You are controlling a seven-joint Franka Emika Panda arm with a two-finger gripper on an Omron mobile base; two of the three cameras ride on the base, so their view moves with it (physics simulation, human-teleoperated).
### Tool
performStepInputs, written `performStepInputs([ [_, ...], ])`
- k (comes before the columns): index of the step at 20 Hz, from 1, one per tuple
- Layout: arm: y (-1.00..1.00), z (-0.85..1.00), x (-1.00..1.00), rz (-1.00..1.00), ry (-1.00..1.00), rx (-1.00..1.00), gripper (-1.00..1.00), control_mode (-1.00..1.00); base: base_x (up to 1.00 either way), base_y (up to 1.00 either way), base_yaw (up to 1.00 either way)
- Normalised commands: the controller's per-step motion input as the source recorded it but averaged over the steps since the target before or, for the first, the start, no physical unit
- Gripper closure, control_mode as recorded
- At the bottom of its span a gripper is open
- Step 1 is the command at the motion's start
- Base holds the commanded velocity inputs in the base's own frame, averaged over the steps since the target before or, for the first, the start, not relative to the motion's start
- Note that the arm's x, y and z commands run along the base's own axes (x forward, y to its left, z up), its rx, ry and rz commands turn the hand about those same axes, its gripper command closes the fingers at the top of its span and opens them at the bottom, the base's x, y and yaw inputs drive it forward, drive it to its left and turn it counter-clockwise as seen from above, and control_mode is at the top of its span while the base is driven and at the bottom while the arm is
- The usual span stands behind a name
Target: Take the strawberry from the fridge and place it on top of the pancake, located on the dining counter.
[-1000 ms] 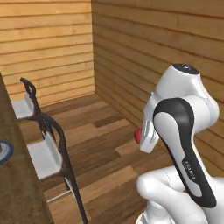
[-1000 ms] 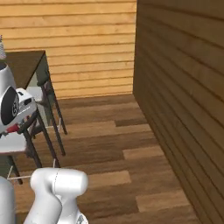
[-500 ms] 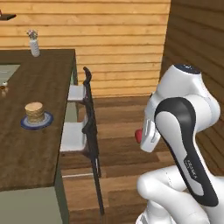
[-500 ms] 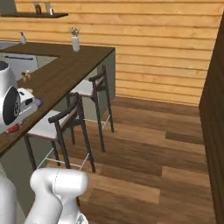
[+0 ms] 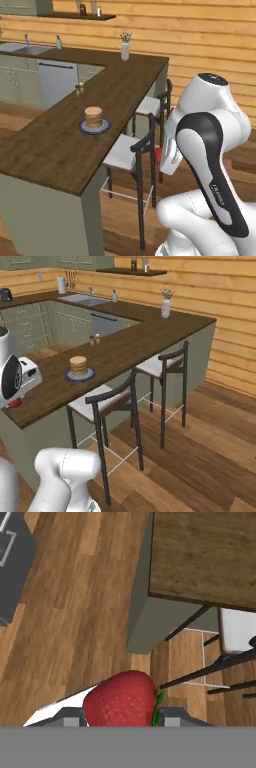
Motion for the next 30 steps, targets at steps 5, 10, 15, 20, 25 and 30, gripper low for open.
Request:
performStepInputs([
  [5, 0.00, 0.00, 0.00, 0.00, 0.00, 0.00, 1.00, 1.00, 0.02, -0.91, 0.56],
  [10, 0.00, 0.00, 0.00, 0.00, 0.00, 0.00, 1.00, 1.00, 0.08, -0.95, 0.51],
  [15, 0.00, 0.00, 0.00, 0.00, 0.00, 0.00, 1.00, 1.00, 0.12, -0.89, 0.49],
  [20, 0.00, 0.00, 0.00, 0.00, 0.00, 0.00, 1.00, 1.00, 0.28, -0.88, 0.41],
  [25, 0.00, 0.00, 0.00, 0.00, 0.00, 0.00, 1.00, 1.00, 0.01, -0.63, 0.40],
  [30, 0.00, 0.00, 0.00, 0.00, 0.00, 0.00, 1.00, 1.00, 0.25, -0.44, 0.44],
])
